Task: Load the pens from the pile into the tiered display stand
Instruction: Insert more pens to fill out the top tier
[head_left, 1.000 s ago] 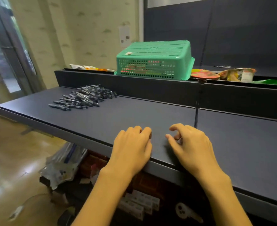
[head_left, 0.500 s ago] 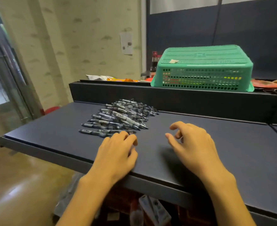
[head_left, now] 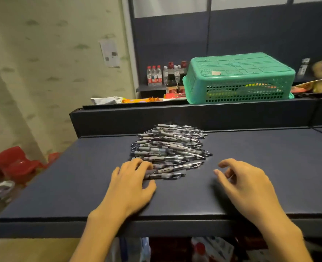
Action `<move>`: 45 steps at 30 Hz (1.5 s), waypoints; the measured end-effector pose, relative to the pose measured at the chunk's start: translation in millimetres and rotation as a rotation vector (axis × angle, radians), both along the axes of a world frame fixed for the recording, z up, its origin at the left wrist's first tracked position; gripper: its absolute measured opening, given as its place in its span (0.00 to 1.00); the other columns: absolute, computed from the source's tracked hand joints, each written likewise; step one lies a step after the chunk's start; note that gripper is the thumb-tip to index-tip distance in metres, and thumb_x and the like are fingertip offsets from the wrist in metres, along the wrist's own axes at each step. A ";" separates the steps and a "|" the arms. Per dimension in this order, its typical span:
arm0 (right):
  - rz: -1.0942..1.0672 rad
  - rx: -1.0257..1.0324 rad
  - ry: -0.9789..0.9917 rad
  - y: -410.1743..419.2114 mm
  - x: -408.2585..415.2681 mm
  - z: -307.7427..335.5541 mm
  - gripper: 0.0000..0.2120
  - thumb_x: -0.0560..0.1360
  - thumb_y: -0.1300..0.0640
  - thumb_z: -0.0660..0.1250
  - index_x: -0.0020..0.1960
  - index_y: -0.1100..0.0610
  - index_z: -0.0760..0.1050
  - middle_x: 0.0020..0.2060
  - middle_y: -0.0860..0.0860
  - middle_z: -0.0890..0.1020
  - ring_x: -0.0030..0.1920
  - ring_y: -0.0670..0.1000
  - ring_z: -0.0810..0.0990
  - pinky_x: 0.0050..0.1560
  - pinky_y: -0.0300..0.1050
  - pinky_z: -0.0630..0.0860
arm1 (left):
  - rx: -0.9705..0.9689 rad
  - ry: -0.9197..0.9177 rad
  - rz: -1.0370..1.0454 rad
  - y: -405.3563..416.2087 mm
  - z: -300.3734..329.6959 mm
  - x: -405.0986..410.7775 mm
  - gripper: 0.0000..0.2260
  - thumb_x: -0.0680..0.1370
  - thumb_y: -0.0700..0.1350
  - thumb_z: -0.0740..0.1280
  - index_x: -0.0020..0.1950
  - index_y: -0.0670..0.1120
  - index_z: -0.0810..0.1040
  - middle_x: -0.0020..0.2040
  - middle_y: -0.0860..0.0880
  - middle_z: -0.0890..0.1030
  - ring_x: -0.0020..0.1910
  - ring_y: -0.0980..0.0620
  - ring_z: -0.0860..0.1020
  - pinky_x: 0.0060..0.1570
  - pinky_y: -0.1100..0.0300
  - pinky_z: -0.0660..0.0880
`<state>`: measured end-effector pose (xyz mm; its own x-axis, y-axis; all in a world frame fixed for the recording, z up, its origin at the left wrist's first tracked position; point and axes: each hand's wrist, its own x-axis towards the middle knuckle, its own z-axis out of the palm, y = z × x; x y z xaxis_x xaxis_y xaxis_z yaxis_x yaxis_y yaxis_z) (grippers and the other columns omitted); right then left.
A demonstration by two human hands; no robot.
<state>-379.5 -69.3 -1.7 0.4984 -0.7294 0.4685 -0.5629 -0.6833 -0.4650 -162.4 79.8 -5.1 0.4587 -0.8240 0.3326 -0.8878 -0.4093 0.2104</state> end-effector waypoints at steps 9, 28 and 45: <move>-0.092 -0.012 -0.030 5.9 -9.0 -1.6 0.07 0.75 0.45 0.67 0.51 0.46 0.78 0.37 0.42 0.77 0.35 0.44 0.73 0.36 0.43 0.70 | -0.096 0.071 -0.066 -12.2 -4.2 -3.7 0.16 0.77 0.56 0.61 0.64 0.59 0.67 0.63 0.62 0.68 0.64 0.56 0.63 0.62 0.60 0.63; 0.028 -0.010 -0.099 -37.6 -45.6 -8.7 0.03 0.72 0.49 0.71 0.43 0.43 0.77 0.33 0.39 0.78 0.34 0.43 0.77 0.34 0.46 0.75 | -0.180 0.197 -0.092 -17.6 -4.2 -8.7 0.06 0.72 0.60 0.69 0.45 0.62 0.75 0.53 0.65 0.69 0.57 0.66 0.62 0.55 0.60 0.56; 0.165 -0.060 -0.084 -50.3 -23.6 -5.7 0.02 0.73 0.47 0.68 0.44 0.42 0.76 0.33 0.38 0.76 0.34 0.39 0.75 0.35 0.34 0.71 | -0.081 0.250 -0.328 -68.5 -7.3 -37.7 0.07 0.77 0.58 0.63 0.54 0.62 0.71 0.55 0.64 0.68 0.57 0.65 0.64 0.62 0.61 0.60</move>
